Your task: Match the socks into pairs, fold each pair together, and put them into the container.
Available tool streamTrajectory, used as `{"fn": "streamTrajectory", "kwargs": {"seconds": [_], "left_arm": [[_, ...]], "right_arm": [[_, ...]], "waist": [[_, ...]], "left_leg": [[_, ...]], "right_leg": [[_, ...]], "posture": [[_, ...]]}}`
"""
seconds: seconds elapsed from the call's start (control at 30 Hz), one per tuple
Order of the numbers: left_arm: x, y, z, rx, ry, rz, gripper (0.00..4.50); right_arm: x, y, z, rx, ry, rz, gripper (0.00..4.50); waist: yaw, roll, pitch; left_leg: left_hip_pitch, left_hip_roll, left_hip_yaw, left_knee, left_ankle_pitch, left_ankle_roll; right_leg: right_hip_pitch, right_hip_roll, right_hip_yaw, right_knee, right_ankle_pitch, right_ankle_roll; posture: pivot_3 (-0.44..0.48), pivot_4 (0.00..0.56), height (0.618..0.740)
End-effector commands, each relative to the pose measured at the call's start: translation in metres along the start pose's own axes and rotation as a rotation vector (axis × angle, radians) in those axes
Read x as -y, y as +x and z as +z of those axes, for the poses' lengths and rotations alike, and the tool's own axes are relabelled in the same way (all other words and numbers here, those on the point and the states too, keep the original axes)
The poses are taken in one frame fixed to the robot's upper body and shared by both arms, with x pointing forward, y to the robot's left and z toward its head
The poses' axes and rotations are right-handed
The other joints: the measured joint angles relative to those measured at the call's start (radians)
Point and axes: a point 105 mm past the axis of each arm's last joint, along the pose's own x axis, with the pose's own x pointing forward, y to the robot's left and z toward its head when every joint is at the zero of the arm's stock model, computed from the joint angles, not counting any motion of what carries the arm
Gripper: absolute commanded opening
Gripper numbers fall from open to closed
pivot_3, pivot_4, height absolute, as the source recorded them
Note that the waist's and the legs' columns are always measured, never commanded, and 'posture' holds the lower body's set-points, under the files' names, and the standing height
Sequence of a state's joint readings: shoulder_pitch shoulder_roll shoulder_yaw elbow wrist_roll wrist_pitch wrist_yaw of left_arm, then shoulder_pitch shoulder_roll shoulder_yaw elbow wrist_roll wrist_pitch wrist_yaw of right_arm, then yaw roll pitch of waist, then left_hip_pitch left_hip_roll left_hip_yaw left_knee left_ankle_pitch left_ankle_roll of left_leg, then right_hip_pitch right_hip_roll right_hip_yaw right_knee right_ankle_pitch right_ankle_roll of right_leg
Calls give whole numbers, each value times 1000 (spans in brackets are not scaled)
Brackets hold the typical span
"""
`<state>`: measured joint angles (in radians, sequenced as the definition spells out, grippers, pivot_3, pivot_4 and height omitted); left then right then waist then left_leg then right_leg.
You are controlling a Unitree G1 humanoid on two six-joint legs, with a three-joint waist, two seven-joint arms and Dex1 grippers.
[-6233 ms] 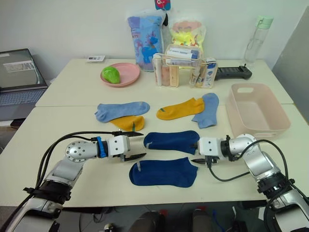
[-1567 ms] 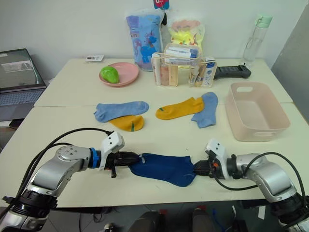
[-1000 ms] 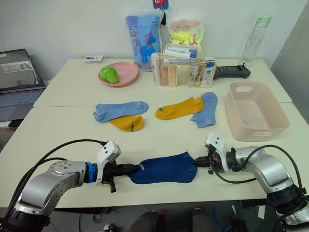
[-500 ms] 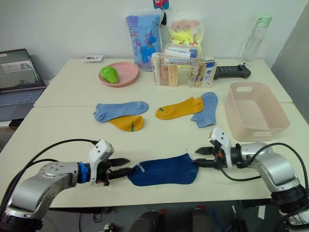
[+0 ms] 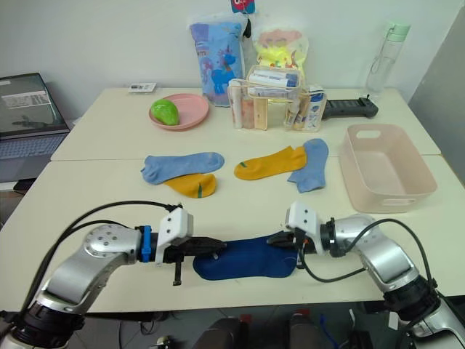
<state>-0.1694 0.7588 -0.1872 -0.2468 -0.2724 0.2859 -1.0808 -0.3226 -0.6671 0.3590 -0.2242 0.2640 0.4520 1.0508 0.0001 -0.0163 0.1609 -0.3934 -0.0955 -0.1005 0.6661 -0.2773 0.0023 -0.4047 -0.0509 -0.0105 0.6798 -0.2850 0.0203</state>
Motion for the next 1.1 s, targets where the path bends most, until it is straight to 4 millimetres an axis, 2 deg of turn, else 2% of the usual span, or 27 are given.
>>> {"fn": "streamTrajectory", "kwargs": {"seconds": [0.03, 0.13, 0.23, 0.37, 0.47, 0.57, 0.77, 0.9, 1.0, 1.1], "left_arm": [[-7, 0, -12, -42, 58, 45, 13], [-11, -9, -36, -91, -3, 98, 13], [-14, -18, -36, -47, -106, 142, 13], [-6, -21, -22, 5, -122, 105, 13], [2, -21, -12, 41, -103, 71, 13], [13, -21, -13, 7, -73, 27, 13], [11, -28, -35, -155, -1, 24, 13], [8, -35, -46, -193, -3, 36, 13], [8, -35, -40, -150, -39, 44, 13], [11, -33, -17, -30, -63, 32, 13]], "right_arm": [[-1, -2, -12, -41, -58, -6, 21], [-1, -12, -33, -92, -44, -22, 21], [-4, -24, -38, -90, -30, -22, 21], [-9, -31, -31, -57, -42, -13, 21], [-12, -30, -12, 26, -27, -12, 21], [-19, -24, -6, 51, -10, 24, 21], [-29, -21, -26, -52, -13, 60, 21], [-27, -29, -37, -117, -42, 48, 21], [-22, -34, -33, -100, -33, 27, 21], [-7, -44, -8, -2, 43, -77, 21]], "waist": [[0, 0, 0], [0, 0, 0], [0, 0, -2], [0, 0, -3], [0, 0, -3], [0, 0, -3], [0, 0, -3], [1, 0, -3], [1, 0, -3], [1, 0, -3]], "left_leg": [[0, 0, 0, 0, 0, 0], [1, 0, 0, 0, 0, 0], [1, 0, 0, 0, 0, 0], [2, 0, -1, 0, 0, 0], [2, 0, -1, 0, 0, 0], [2, 0, -1, -1, 0, 0], [2, 0, 0, -1, 0, 0], [2, 0, 0, -1, 0, 0], [3, 0, 0, -1, 0, 0], [2, 0, 0, -1, 0, 0]], "right_leg": [[0, 0, 0, 0, 0, 0], [0, 0, 0, 0, 0, 0], [1, 0, 0, 0, 0, 0], [2, 0, 0, 0, 0, 0], [2, 0, 0, 0, 0, 0], [2, 0, 0, 0, 0, 0], [2, 0, 0, 0, 0, 0], [2, 0, 0, 0, 0, 0], [2, 0, 0, 0, 0, 0], [2, 0, 0, 0, 0, 0]], "posture": [[0, 150, 740], [0, 150, 740], [0, 150, 740], [0, 150, 740], [0, 150, 740], [0, 150, 740], [0, 150, 740], [0, 150, 740], [0, 150, 740], [0, 150, 740]]}}
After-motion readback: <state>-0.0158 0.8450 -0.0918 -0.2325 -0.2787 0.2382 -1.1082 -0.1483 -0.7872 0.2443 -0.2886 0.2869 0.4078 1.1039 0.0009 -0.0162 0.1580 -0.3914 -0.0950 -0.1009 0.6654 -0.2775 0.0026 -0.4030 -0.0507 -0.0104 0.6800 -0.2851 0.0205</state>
